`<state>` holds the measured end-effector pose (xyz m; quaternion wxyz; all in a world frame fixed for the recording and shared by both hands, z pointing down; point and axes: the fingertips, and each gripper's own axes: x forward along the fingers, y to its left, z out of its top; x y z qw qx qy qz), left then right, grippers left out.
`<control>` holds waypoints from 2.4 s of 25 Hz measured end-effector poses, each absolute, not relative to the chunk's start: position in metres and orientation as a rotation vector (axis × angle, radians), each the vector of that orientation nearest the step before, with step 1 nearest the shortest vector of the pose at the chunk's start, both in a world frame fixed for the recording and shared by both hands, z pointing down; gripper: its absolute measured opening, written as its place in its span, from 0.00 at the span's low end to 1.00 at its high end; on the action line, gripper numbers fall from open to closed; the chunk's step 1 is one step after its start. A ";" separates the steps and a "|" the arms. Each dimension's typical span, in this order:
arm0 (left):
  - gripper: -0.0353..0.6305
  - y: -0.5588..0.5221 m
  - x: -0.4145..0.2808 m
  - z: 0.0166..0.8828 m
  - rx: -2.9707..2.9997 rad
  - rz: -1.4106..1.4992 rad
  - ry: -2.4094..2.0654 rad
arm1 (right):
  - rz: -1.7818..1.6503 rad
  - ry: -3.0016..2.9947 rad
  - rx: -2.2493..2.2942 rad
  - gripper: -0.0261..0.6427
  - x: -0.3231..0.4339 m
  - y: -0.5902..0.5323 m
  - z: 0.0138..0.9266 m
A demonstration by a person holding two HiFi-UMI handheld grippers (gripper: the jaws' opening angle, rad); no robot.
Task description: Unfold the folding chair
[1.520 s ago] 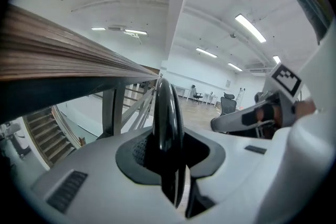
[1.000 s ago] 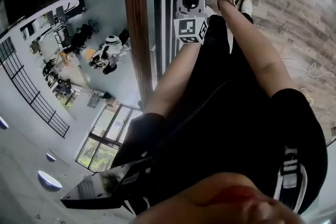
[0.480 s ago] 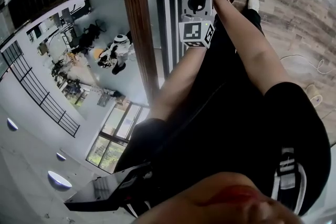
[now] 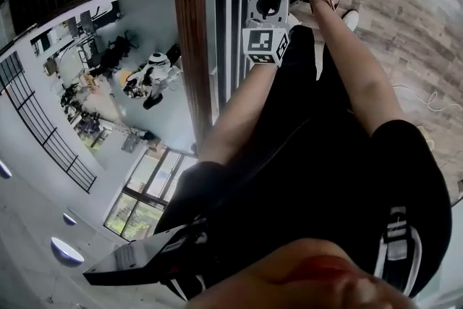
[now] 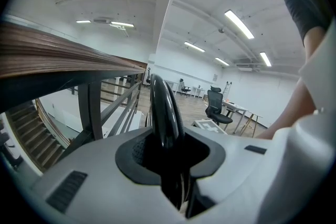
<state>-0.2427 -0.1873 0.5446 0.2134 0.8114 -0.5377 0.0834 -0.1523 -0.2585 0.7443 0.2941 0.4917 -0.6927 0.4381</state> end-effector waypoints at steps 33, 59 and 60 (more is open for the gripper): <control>0.19 -0.182 -0.247 0.666 2.026 0.144 -1.381 | 1.883 -2.236 0.710 0.37 0.152 -0.206 0.942; 0.19 -0.166 -0.174 0.704 1.975 0.263 -1.324 | 2.042 -2.142 0.645 0.42 0.243 -0.182 1.063; 0.19 -0.165 -0.169 0.704 1.983 0.276 -1.315 | 2.029 -2.144 0.651 0.42 0.246 -0.182 1.065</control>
